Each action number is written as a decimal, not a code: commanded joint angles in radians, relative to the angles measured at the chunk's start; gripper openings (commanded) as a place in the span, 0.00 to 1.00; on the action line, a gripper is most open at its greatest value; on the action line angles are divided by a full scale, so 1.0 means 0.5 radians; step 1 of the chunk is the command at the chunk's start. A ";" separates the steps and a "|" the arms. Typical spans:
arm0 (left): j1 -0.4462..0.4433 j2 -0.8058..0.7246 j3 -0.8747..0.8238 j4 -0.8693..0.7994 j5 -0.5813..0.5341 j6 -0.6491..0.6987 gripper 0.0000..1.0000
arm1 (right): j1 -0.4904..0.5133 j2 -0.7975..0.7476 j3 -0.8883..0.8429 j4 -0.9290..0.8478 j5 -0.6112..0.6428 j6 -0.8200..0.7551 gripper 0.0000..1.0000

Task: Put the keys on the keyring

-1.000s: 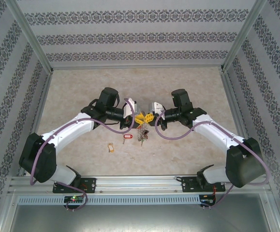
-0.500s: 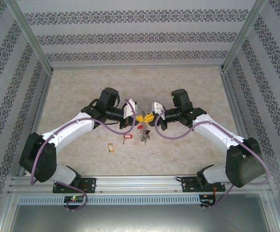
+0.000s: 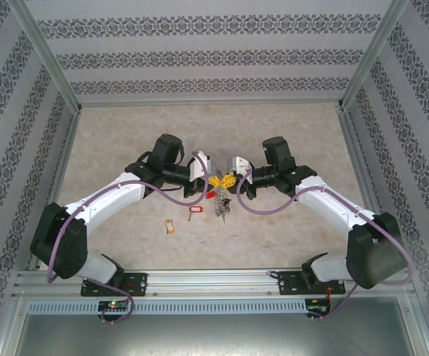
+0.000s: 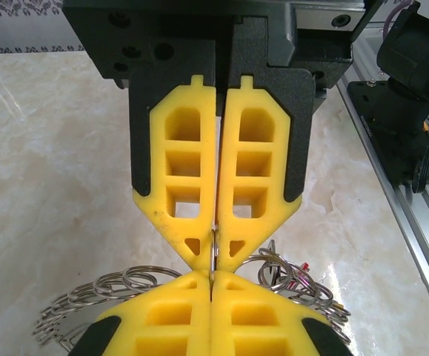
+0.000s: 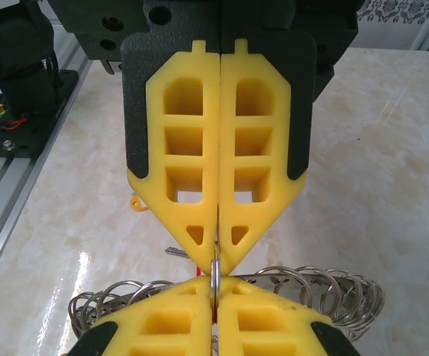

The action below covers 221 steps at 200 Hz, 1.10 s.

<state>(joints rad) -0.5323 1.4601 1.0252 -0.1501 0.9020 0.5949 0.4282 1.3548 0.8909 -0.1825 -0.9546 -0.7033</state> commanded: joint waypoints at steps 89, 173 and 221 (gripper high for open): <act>-0.024 -0.058 -0.019 0.052 -0.019 -0.007 0.00 | -0.009 -0.084 -0.036 0.029 -0.011 -0.008 0.13; -0.024 -0.055 -0.011 0.022 0.027 -0.008 0.07 | -0.012 -0.096 -0.054 0.055 0.024 -0.028 0.00; -0.025 0.028 0.068 -0.085 0.129 0.019 0.21 | -0.016 -0.079 -0.022 0.109 -0.145 0.040 0.00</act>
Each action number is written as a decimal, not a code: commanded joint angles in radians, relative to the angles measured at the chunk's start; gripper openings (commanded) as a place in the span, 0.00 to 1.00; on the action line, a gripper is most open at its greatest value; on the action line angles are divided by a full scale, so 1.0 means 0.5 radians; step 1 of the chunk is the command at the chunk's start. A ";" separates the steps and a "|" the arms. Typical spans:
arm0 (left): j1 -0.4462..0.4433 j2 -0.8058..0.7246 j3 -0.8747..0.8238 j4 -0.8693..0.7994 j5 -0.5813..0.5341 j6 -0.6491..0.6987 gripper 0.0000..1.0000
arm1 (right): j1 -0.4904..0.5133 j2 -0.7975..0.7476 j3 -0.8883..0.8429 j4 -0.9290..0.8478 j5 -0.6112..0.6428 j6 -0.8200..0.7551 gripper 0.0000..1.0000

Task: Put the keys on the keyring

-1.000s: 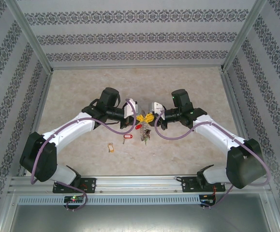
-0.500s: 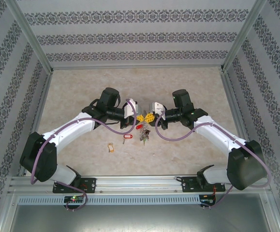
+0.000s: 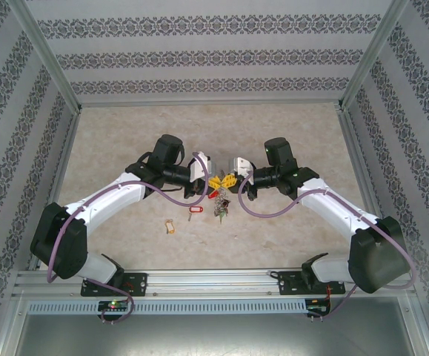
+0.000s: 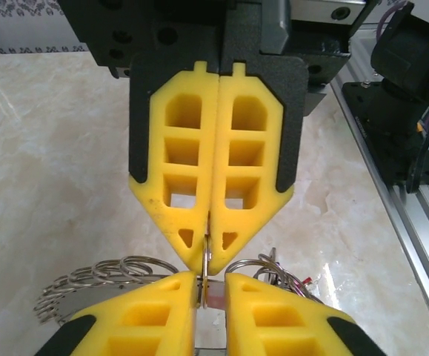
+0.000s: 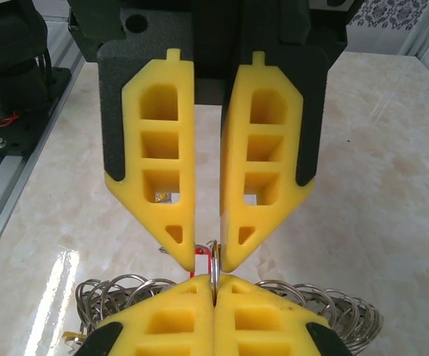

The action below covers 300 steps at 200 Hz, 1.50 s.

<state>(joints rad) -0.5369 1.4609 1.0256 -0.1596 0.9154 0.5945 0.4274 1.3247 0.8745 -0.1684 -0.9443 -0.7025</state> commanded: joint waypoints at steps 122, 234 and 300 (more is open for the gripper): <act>-0.016 0.051 0.112 -0.149 0.026 0.090 0.11 | -0.010 -0.020 0.027 0.166 -0.247 0.143 0.00; 0.029 -0.067 -0.014 0.266 -0.031 -0.252 0.00 | -0.055 -0.179 -0.061 0.072 0.016 0.153 0.24; 0.130 -0.123 -0.138 0.716 -0.018 -0.659 0.00 | -0.070 -0.386 -0.153 0.166 0.132 0.450 0.27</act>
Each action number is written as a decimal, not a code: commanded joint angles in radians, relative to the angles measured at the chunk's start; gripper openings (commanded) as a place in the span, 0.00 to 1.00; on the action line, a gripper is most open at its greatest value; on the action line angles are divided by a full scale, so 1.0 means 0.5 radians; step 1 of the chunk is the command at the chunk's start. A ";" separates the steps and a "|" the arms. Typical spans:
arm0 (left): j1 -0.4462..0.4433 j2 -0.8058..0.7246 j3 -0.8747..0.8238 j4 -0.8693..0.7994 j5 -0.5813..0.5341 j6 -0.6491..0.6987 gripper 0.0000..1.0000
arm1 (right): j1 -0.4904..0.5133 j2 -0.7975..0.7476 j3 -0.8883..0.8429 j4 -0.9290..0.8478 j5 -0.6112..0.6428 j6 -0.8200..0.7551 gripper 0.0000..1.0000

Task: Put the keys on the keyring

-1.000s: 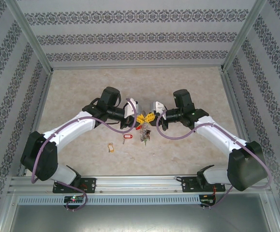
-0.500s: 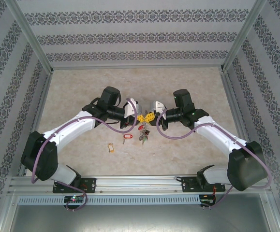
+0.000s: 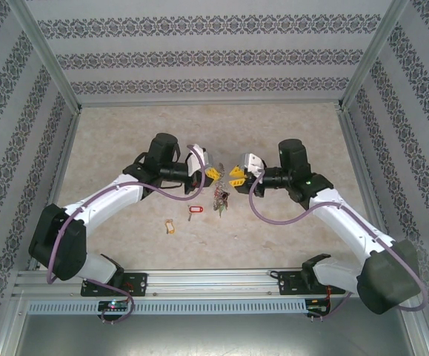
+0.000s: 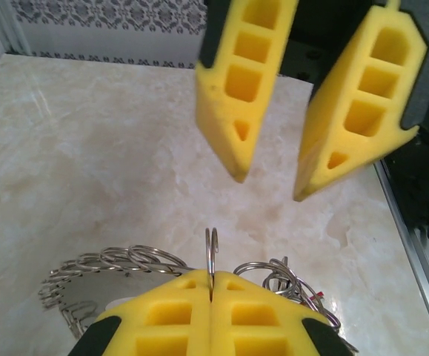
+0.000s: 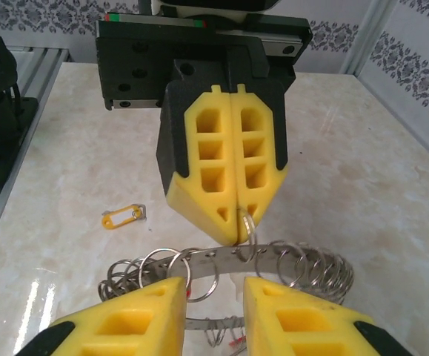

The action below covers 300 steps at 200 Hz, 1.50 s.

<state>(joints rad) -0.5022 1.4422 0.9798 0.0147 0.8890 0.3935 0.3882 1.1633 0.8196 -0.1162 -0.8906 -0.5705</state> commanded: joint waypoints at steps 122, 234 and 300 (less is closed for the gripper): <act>0.626 -0.031 0.019 0.687 -0.410 -0.686 0.00 | 0.897 0.680 0.060 0.307 1.080 0.910 0.24; 0.934 -0.205 -0.002 0.486 -0.671 -0.742 0.00 | 1.035 1.529 0.932 -0.386 1.530 1.878 0.35; 0.934 -0.318 -0.014 0.404 -0.724 -0.680 0.00 | 1.049 1.700 1.099 -0.567 1.488 1.950 0.35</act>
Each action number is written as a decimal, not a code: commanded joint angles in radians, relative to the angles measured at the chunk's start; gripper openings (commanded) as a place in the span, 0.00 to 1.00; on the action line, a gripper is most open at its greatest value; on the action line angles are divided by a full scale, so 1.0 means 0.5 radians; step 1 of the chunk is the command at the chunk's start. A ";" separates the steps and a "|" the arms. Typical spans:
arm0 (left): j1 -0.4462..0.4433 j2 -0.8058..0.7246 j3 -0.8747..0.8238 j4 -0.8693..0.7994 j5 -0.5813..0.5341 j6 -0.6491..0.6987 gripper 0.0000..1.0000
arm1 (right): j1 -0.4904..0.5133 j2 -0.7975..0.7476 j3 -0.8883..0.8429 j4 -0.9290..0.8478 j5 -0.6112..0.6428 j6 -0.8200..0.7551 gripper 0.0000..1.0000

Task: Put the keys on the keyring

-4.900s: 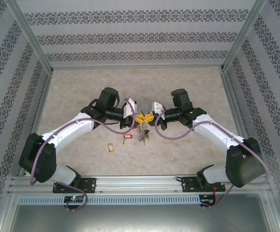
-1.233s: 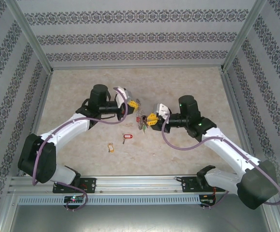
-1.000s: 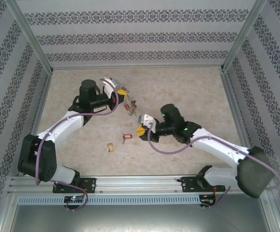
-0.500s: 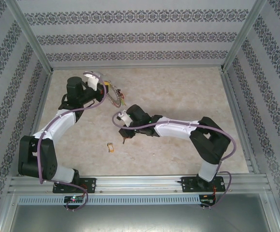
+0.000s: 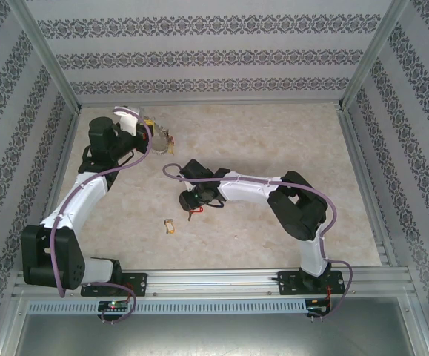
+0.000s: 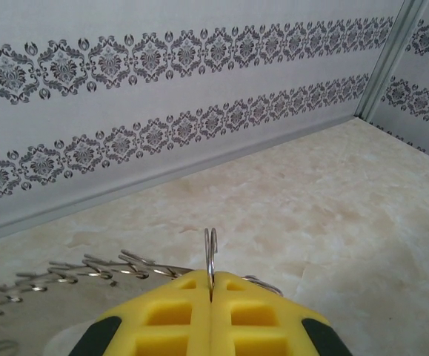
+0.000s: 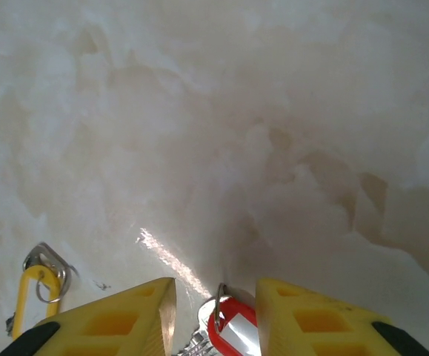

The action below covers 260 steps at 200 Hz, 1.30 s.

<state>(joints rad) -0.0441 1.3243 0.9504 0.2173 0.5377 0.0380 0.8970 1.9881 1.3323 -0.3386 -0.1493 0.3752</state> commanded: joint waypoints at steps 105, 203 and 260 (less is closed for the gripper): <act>0.018 -0.166 0.036 -0.033 0.047 0.031 0.00 | 0.015 0.084 0.079 -0.151 0.098 0.017 0.12; -0.165 -0.181 -0.069 -0.030 0.492 0.197 0.00 | -0.401 -0.655 -0.928 0.021 0.076 0.249 0.02; -0.356 -0.265 -0.199 -0.110 0.620 0.283 0.00 | -0.708 -0.835 -1.128 -0.043 -0.028 0.200 0.04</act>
<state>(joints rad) -0.1829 1.2308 0.8608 0.1543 0.7822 0.1318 0.5827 1.5639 0.7761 -0.3248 -0.1432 0.4759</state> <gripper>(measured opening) 0.057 0.059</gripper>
